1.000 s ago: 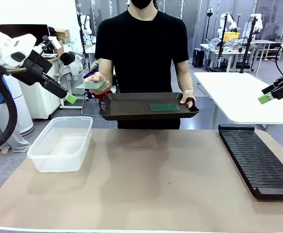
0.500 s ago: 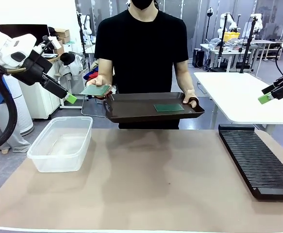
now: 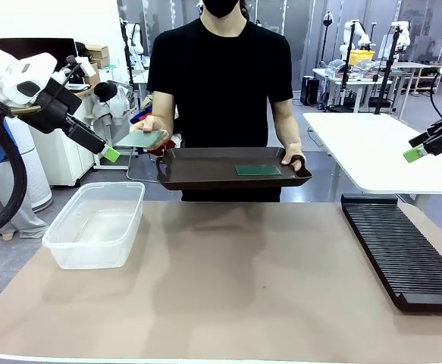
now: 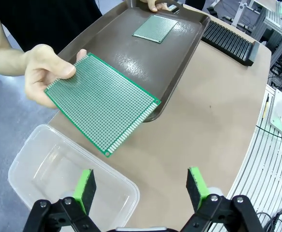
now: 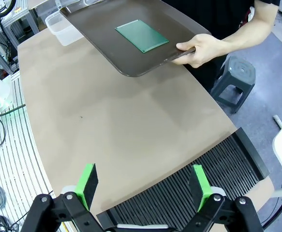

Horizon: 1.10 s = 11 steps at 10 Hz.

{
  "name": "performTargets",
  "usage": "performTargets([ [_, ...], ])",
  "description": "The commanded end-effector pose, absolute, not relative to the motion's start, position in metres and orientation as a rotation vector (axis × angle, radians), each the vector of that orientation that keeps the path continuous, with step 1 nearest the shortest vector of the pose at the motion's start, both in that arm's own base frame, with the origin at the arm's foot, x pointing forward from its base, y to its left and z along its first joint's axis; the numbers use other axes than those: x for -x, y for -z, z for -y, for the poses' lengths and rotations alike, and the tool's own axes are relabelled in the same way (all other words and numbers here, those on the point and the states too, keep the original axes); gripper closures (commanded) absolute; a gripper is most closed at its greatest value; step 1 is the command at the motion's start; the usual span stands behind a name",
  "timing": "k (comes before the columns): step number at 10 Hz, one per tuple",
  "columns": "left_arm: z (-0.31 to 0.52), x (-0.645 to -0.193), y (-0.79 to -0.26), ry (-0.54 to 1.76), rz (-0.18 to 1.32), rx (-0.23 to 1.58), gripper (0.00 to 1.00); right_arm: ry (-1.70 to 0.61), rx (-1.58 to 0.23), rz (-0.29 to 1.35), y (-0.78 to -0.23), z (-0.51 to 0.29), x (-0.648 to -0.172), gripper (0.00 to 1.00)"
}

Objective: Sort PCBs into racks and boxes based on the side picked up.
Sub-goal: Pick up the Blank PCB handed by the Human.

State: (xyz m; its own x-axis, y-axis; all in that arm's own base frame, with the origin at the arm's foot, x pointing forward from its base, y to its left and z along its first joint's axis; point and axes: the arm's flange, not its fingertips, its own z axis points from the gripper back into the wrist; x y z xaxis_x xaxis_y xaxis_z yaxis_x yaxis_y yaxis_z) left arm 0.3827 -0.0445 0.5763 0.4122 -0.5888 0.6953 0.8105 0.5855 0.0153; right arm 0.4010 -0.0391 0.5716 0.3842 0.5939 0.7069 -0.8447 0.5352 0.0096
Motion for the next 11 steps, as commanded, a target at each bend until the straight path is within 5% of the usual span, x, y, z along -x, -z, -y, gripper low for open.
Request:
performTargets([
  [1, 0.044, -0.383, -0.575, 0.906, 0.714, 0.364, 0.00, -0.950, -0.421, 0.715, -0.571, 0.039, -0.403, 0.00],
  [11, 0.038, -0.395, -0.584, 0.847, 0.683, 0.404, 0.00, -0.950, -0.421, 0.715, -0.571, 0.039, -0.403, 0.00],
])
